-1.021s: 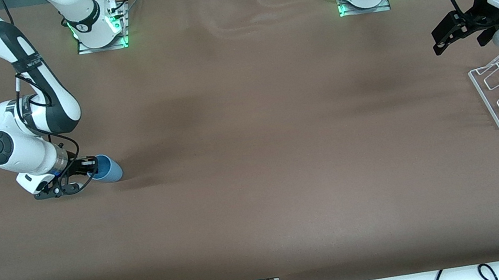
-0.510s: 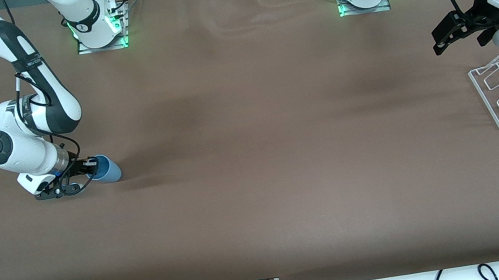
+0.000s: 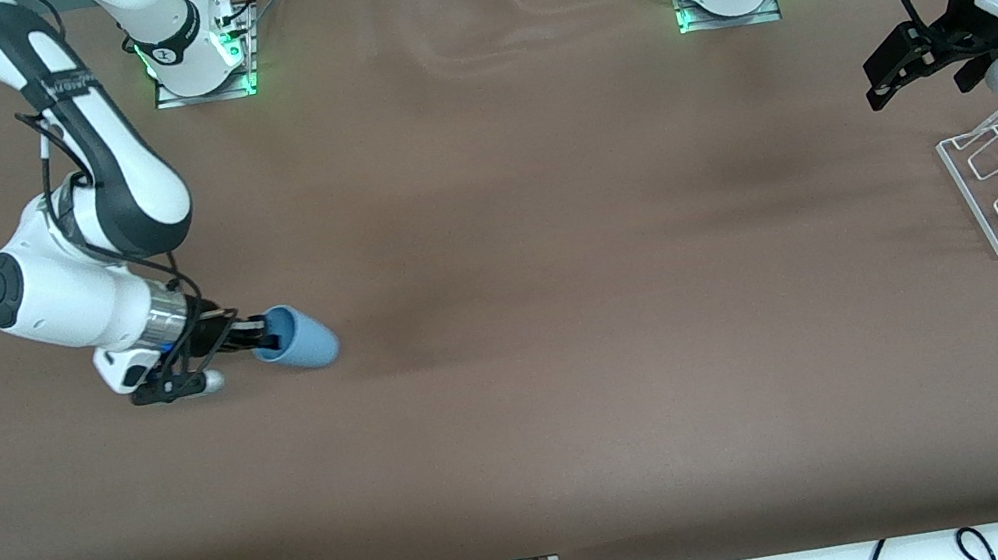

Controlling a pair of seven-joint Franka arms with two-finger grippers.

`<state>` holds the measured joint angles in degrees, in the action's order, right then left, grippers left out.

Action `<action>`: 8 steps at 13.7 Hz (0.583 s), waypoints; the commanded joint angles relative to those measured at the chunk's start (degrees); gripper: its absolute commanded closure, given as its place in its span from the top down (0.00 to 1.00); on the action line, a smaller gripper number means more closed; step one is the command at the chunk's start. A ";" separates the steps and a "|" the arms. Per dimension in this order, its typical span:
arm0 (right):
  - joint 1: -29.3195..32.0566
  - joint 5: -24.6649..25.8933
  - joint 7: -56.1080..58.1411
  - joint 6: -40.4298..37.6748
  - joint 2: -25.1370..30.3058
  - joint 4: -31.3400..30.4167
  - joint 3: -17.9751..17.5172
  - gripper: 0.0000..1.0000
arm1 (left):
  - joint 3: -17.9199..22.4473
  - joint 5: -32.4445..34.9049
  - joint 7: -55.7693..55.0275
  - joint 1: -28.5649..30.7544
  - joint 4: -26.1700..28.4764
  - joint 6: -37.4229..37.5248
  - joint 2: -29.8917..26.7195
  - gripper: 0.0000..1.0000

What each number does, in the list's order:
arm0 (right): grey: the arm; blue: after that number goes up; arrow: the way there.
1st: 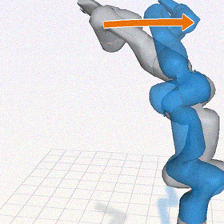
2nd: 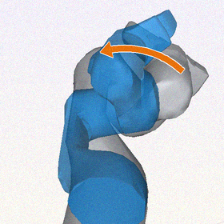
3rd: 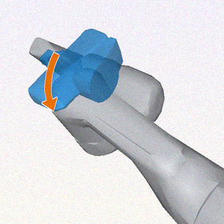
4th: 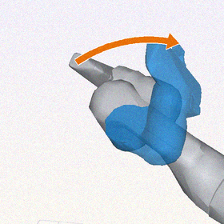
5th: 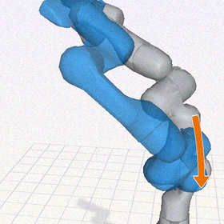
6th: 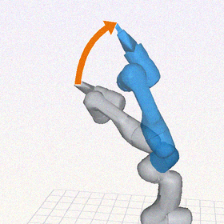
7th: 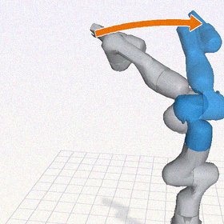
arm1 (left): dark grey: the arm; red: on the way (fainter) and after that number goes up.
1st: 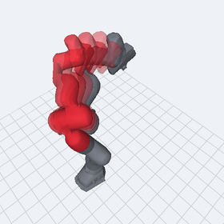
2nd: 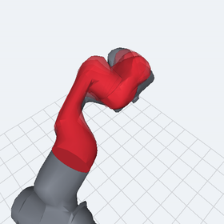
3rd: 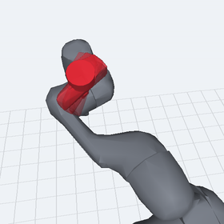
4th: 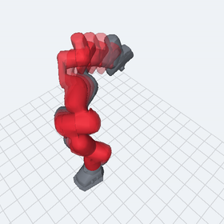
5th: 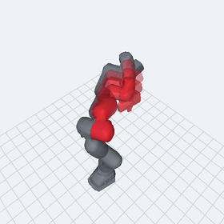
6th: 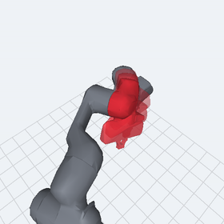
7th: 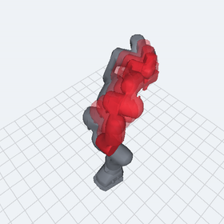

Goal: Transfer cup to left arm and place on rack
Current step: 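Lift the cup with the right gripper while the left gripper approaches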

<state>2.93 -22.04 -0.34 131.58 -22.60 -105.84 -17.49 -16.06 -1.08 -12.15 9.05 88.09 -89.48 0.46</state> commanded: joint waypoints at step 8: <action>-5.99 -16.44 -5.96 -0.71 -8.15 15.74 -6.85 0.00 | 0.15 -0.15 0.29 0.70 -1.26 1.15 0.16 1.00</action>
<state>-0.92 -36.37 -3.29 131.39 -27.78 -95.05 -24.00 -15.75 -1.08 -12.15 9.22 88.09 -89.48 0.46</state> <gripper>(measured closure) 0.952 0.000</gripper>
